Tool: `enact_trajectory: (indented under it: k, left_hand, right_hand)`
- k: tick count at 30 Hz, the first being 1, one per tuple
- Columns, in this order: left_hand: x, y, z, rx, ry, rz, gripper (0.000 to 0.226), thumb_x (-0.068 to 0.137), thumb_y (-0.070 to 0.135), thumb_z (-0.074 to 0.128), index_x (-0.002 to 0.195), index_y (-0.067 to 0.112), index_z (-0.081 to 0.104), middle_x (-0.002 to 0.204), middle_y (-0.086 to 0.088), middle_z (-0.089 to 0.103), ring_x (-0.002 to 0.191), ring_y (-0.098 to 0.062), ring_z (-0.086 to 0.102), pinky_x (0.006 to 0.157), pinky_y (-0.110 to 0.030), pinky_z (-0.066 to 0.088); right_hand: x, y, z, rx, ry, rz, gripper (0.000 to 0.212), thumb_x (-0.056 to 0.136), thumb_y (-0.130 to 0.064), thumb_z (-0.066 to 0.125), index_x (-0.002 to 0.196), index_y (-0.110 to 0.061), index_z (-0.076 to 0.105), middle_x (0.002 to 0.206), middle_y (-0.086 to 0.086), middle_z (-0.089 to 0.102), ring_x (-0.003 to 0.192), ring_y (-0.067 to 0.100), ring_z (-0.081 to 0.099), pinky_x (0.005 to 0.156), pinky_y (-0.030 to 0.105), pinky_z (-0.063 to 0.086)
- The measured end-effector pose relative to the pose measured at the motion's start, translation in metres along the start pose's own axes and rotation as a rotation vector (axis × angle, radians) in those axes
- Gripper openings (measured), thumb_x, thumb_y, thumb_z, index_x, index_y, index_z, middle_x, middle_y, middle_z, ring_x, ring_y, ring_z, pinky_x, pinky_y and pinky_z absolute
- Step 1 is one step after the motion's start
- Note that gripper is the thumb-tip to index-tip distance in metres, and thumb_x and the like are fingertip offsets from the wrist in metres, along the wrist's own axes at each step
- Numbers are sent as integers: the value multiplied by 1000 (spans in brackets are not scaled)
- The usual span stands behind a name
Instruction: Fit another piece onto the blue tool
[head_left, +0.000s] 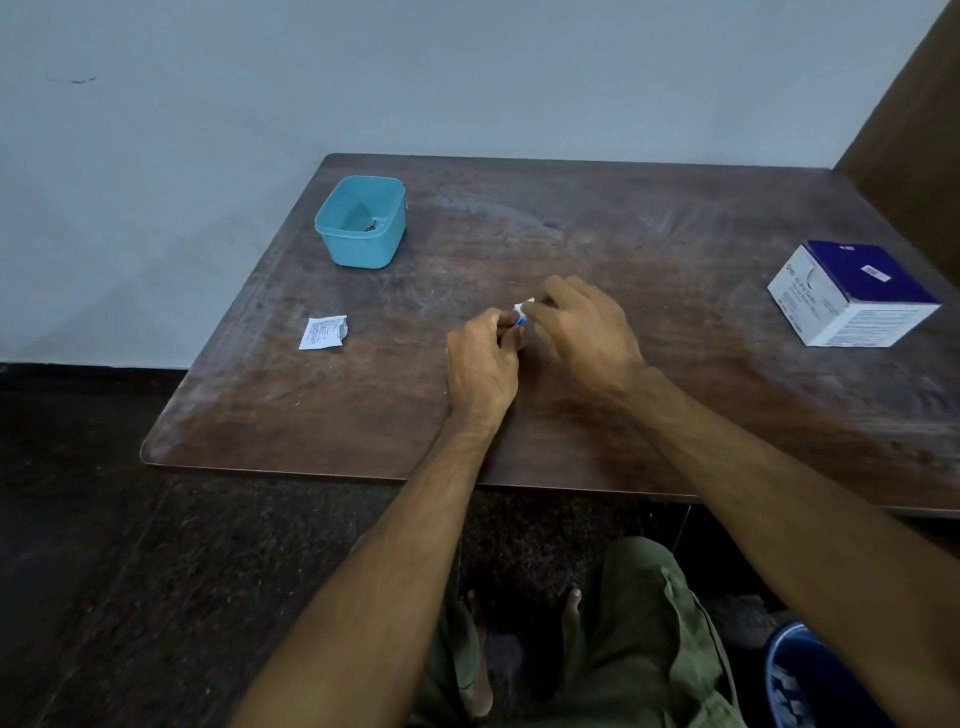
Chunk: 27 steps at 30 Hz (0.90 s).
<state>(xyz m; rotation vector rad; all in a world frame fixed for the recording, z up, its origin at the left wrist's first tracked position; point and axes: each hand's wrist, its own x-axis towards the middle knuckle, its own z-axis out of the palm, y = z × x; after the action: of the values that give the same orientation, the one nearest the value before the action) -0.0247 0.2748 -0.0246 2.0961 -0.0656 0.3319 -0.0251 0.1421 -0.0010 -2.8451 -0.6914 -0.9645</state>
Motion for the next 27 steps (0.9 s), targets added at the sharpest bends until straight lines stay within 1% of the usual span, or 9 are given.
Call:
enact_trajectory:
  k: [2, 6, 8, 11, 14, 15, 20, 25, 27]
  left_hand:
    - [0, 0, 0, 2, -2, 1, 12, 89, 20, 67, 98, 15, 72, 82, 3, 73, 76, -9, 69, 74, -34, 58]
    - [-1, 2, 0, -38, -20, -16, 9, 90, 18, 65, 95, 15, 72, 79, 6, 74, 73, -2, 69, 75, -30, 59]
    - [-1, 2, 0, -78, -23, -27, 9, 91, 17, 64, 94, 15, 72, 77, 7, 74, 71, 0, 69, 74, -29, 59]
    - [0, 1, 1, -148, -30, -48, 10, 91, 16, 63, 93, 15, 72, 76, 8, 73, 68, 0, 69, 72, -28, 59]
    - [1, 2, 1, -241, -59, -95, 11, 93, 15, 61, 92, 15, 72, 77, 8, 73, 66, -2, 70, 69, -27, 59]
    - [2, 2, 1, -260, -66, -106, 12, 94, 15, 60, 92, 16, 71, 77, 8, 73, 65, -4, 70, 68, -27, 58]
    - [2, 2, 0, -313, -81, -130, 15, 95, 16, 58, 86, 23, 68, 75, 7, 73, 66, -8, 71, 72, -33, 60]
    - [3, 1, -1, -351, -93, -145, 15, 95, 14, 57, 87, 21, 67, 71, 4, 73, 65, -12, 71, 75, -38, 60]
    - [2, 3, -1, -332, -106, -139, 13, 95, 15, 56, 90, 19, 68, 70, 4, 73, 64, -11, 71, 74, -37, 60]
  right_hand:
    - [-1, 3, 0, 5, 6, -1, 40, 85, -24, 36, 84, -8, 73, 79, 9, 62, 69, 30, 59, 55, 30, 45]
    - [2, 28, 7, 6, 51, 164, 31, 87, -24, 47, 88, -11, 75, 79, 9, 63, 69, 33, 58, 54, 38, 52]
    - [3, 27, 8, 60, 53, 221, 32, 89, -26, 47, 94, -13, 75, 82, 8, 66, 72, 34, 59, 56, 38, 53]
    - [7, 17, 2, 252, 79, 364, 28, 92, -27, 50, 97, -16, 75, 85, 5, 69, 79, 28, 62, 64, 35, 51]
    - [17, 17, 0, 520, 275, 625, 18, 88, -28, 62, 90, -16, 76, 78, 0, 72, 72, 17, 65, 66, 38, 53]
    - [19, 17, 1, 575, 300, 676, 17, 87, -28, 64, 90, -17, 77, 79, -1, 73, 72, 15, 65, 68, 39, 54]
    - [19, 9, 7, 594, 224, 676, 14, 86, -15, 67, 96, -16, 76, 89, -1, 73, 74, 5, 62, 69, 23, 52]
    - [10, -2, 12, 675, 215, 733, 12, 86, -17, 66, 93, -18, 75, 84, -7, 73, 74, 6, 66, 71, 29, 55]
    - [12, -1, 11, 695, 222, 761, 10, 86, -16, 66, 92, -17, 75, 83, -10, 71, 73, 4, 65, 70, 26, 55]
